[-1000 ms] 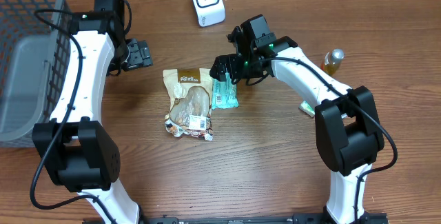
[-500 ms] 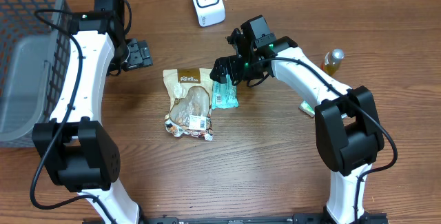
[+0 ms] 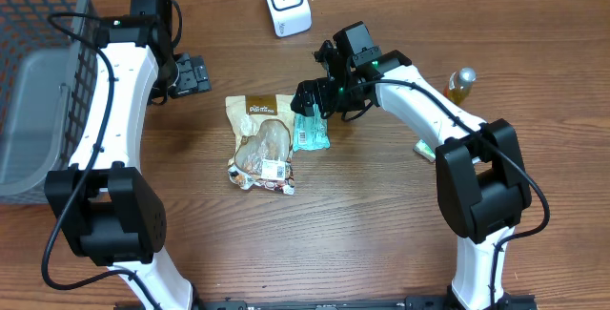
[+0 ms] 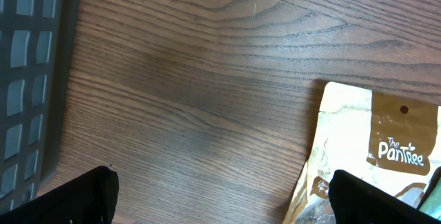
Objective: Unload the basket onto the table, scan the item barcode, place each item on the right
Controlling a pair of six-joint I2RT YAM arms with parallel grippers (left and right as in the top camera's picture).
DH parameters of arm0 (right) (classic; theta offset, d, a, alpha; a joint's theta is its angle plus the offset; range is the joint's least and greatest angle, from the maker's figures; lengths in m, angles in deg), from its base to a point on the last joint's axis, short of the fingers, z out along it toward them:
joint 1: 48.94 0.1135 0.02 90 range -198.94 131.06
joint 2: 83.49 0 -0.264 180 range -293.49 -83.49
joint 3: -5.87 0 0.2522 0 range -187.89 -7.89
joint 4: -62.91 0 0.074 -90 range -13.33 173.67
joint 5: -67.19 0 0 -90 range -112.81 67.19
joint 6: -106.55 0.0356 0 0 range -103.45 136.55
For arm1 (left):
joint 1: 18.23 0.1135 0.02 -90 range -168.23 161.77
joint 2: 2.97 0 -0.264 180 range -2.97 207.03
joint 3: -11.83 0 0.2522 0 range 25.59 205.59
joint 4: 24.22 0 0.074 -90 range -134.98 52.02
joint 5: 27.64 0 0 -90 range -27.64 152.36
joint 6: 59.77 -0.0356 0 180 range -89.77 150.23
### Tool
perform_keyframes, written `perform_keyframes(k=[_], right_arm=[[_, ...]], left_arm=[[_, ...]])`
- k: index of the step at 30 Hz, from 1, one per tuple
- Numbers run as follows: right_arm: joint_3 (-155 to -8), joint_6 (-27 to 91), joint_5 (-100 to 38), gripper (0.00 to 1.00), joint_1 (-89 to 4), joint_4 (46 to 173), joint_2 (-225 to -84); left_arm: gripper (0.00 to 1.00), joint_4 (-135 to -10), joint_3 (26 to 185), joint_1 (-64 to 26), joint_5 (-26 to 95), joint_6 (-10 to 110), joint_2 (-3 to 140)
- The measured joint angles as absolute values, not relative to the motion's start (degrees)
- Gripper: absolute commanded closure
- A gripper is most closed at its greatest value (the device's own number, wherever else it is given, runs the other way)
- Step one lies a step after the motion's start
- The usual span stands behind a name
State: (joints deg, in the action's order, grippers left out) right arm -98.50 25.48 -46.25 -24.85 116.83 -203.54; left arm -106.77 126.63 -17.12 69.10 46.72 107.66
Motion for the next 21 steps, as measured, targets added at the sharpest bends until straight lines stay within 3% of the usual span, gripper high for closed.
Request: perform_keyframes(k=[2, 6, 9, 12, 21], right_arm=[[-98.48, 25.48, -46.29, 0.08, -24.85, 116.55, -203.54], [-98.41, 25.41, -46.42, 0.39, -24.71, 114.28, -203.54], [-98.39, 25.26, -46.53, 0.51, -24.34, 113.42, -203.56], [-98.3, 25.45, -46.47, 0.69, -23.47, 112.61, -203.67], [-98.3, 25.52, -44.17, 0.82, -22.29, 112.24, -206.43]], left_arm=[[0.01, -106.77, 126.63, -17.12, 69.1, 46.72, 107.66], [0.0, -106.77, 126.63, -17.12, 69.1, 46.72, 107.66], [0.0, -106.77, 126.63, -17.12, 69.1, 46.72, 107.66], [0.01, -106.77, 126.63, -17.12, 69.1, 46.72, 107.66], [0.0, -106.77, 126.63, -17.12, 69.1, 46.72, 107.66]])
